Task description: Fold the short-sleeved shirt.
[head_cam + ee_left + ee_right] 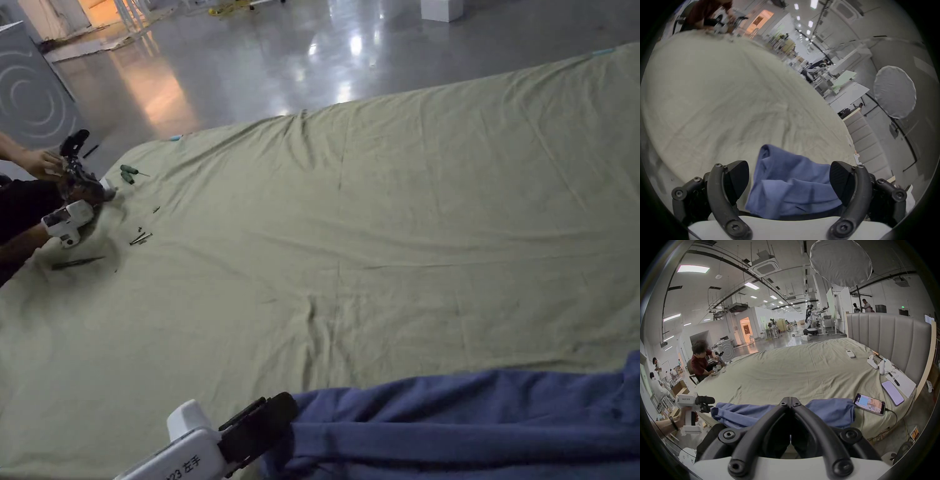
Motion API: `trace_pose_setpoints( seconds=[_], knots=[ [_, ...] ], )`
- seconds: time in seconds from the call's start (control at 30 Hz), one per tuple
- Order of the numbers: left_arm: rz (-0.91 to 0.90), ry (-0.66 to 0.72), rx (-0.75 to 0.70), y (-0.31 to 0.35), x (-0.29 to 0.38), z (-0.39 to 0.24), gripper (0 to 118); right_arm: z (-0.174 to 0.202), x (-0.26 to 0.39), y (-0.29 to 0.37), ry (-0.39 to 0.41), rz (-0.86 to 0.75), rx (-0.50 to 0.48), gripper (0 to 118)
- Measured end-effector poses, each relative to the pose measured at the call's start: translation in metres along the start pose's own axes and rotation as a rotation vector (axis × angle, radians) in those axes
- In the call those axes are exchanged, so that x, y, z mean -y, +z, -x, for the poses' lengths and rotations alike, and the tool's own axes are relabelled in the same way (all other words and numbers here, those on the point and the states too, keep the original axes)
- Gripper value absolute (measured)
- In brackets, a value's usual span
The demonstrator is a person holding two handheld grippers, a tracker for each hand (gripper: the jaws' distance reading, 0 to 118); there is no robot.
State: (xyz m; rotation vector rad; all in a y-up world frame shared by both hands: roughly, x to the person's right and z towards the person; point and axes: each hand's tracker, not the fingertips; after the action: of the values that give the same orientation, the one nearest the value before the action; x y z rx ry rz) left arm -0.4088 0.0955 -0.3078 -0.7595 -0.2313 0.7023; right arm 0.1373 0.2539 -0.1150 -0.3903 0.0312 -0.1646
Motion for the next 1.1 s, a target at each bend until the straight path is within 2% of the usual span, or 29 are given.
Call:
trace_pose_setpoints(
  seconds=[0.07,0.1,0.13,0.2,0.23,0.27,0.3,0.43,0.53,0.63,0.8,0.97,1.1],
  knots=[
    [0.043,0.095,0.032,-0.014,0.005,0.006,96,0.006,-0.006,0.003,-0.005,0.013,0.003,0],
    [0.054,0.14,0.068,-0.019,0.01,0.005,87,0.007,-0.006,0.004,-0.006,0.014,0.005,0],
    [0.061,0.147,0.11,-0.025,0.014,0.003,81,0.007,-0.006,0.004,-0.003,0.016,0.007,0],
    [0.058,0.109,0.127,-0.034,0.019,0.0,77,0.008,-0.003,0.006,0.015,0.023,0.015,0],
    [0.058,0.127,0.156,-0.038,0.017,0.003,69,0.008,-0.003,0.006,0.024,0.026,0.019,0],
    [0.08,0.188,0.182,-0.04,0.013,0.008,50,0.009,-0.003,0.006,0.032,0.03,0.02,0],
    [0.09,0.25,0.164,-0.042,0.01,0.013,15,0.01,-0.003,0.006,0.035,0.032,0.018,0],
    [0.106,0.211,0.161,-0.044,0.006,0.008,13,0.011,-0.002,0.008,0.04,0.035,0.011,0],
    [-0.012,0.194,0.083,-0.035,-0.001,0.001,12,0.012,-0.001,0.009,0.035,0.04,0.018,0],
    [-0.054,0.235,0.126,-0.02,-0.016,0.001,12,0.01,0.0,0.011,0.015,0.038,0.012,0],
    [-0.193,0.083,-0.019,0.043,-0.062,0.007,12,0.001,0.002,0.008,0.014,0.04,0.007,0],
    [-0.251,-0.19,-0.263,0.085,-0.087,-0.017,13,-0.002,0.007,0.006,-0.002,0.045,-0.005,0],
    [-0.205,-0.392,-0.178,0.068,-0.059,-0.087,13,-0.001,0.009,0.008,-0.016,0.049,-0.011,0]
  ],
)
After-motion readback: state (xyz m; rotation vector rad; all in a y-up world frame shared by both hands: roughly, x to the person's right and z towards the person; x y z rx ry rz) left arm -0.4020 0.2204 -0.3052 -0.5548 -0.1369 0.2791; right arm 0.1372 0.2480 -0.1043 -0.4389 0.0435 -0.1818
